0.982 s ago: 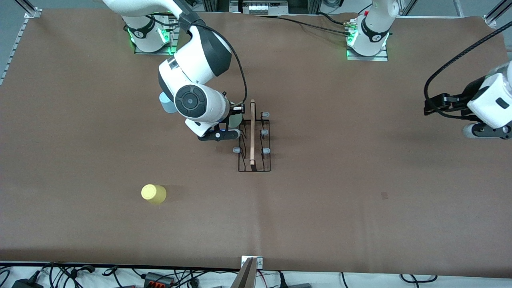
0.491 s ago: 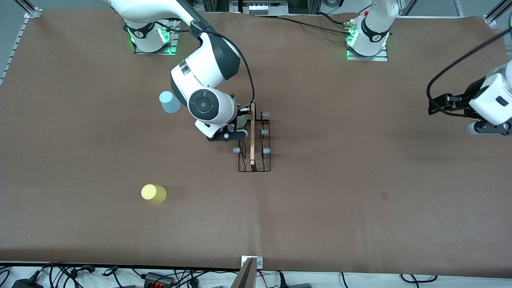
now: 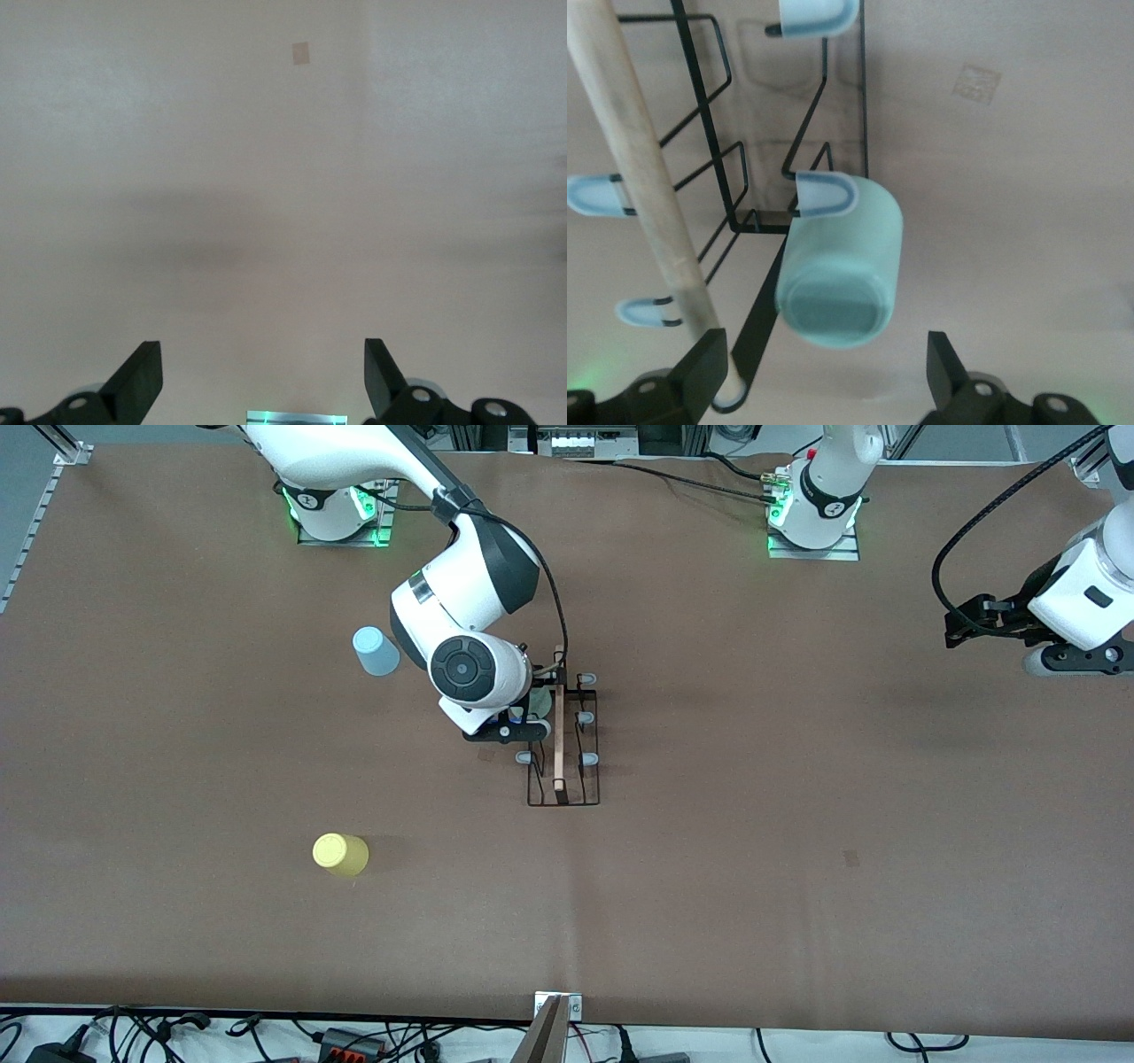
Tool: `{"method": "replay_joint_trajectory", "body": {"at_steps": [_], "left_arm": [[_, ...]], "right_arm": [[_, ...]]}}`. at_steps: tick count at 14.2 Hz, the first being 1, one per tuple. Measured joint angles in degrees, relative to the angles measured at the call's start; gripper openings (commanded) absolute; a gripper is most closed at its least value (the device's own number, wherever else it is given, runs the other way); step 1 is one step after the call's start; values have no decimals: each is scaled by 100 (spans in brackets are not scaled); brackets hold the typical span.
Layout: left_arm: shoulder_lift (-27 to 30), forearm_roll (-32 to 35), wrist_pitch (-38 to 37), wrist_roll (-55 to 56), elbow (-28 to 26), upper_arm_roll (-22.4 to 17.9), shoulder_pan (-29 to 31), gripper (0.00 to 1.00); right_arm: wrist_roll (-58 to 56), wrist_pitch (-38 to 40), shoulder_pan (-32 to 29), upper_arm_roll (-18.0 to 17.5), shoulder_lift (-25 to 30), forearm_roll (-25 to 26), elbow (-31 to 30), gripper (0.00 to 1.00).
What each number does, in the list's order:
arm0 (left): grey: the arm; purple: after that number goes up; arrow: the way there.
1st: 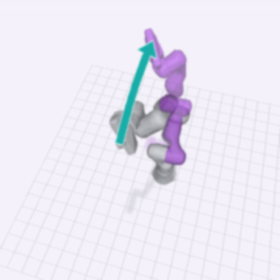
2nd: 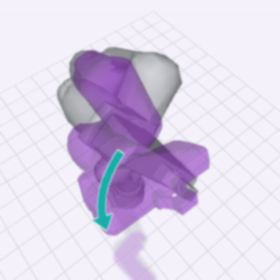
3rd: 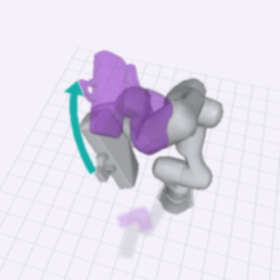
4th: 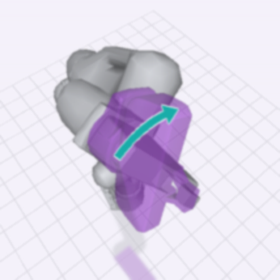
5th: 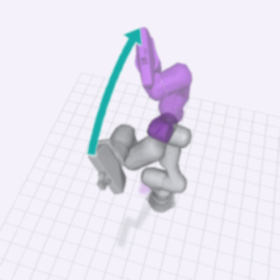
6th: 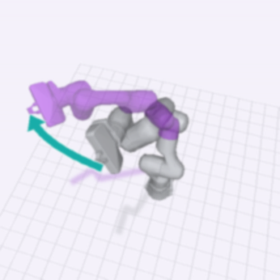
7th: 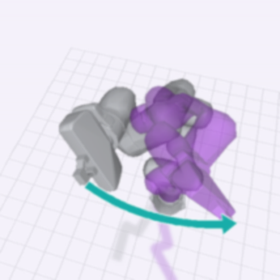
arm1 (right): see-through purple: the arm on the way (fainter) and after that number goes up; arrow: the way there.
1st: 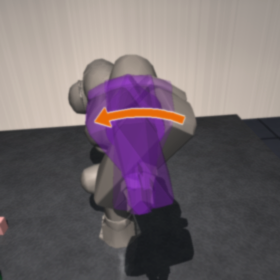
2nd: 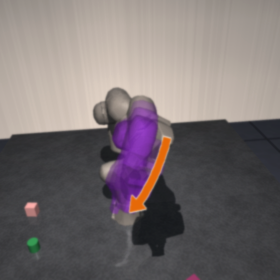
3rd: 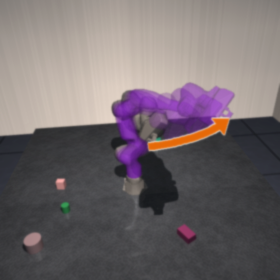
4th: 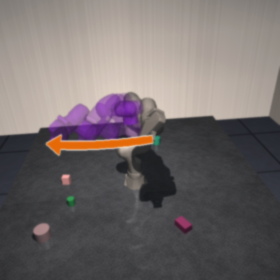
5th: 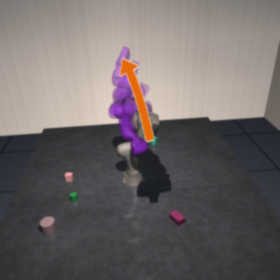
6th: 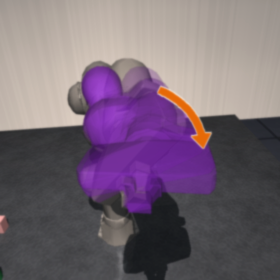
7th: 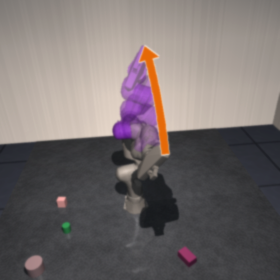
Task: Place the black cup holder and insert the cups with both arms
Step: 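Lower the teal cup onto a rack peg and open the right gripper, then move the right gripper to the yellow cup and grasp it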
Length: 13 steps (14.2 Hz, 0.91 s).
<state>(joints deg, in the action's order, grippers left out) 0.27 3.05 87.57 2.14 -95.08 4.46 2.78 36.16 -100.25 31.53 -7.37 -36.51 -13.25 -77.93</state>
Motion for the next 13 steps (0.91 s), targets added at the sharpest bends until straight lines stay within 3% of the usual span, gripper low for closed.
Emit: {"method": "replay_joint_trajectory", "body": {"at_steps": [2, 5, 8, 10, 13], "left_arm": [[0, -1, 12, 0, -1, -35, -65, 100], [11, -39, 13, -4, -1, -75, -84, 100], [27, -75, 38, -4, 16, -78, -119, 100], [27, -75, 47, -2, 33, -100, -118, 100], [26, -163, 47, 2, 34, -156, -23, 100]], "right_arm": [[151, 65, -45, 154, 135, 6, 188, 100], [164, 303, -390, 656, 378, 141, 330, 100], [97, 305, -947, 883, 310, 937, 306, 100], [80, -212, -1286, 902, 138, 1277, 304, 100], [-596, -1290, -1677, 907, -136, 1348, 304, 100]]}}
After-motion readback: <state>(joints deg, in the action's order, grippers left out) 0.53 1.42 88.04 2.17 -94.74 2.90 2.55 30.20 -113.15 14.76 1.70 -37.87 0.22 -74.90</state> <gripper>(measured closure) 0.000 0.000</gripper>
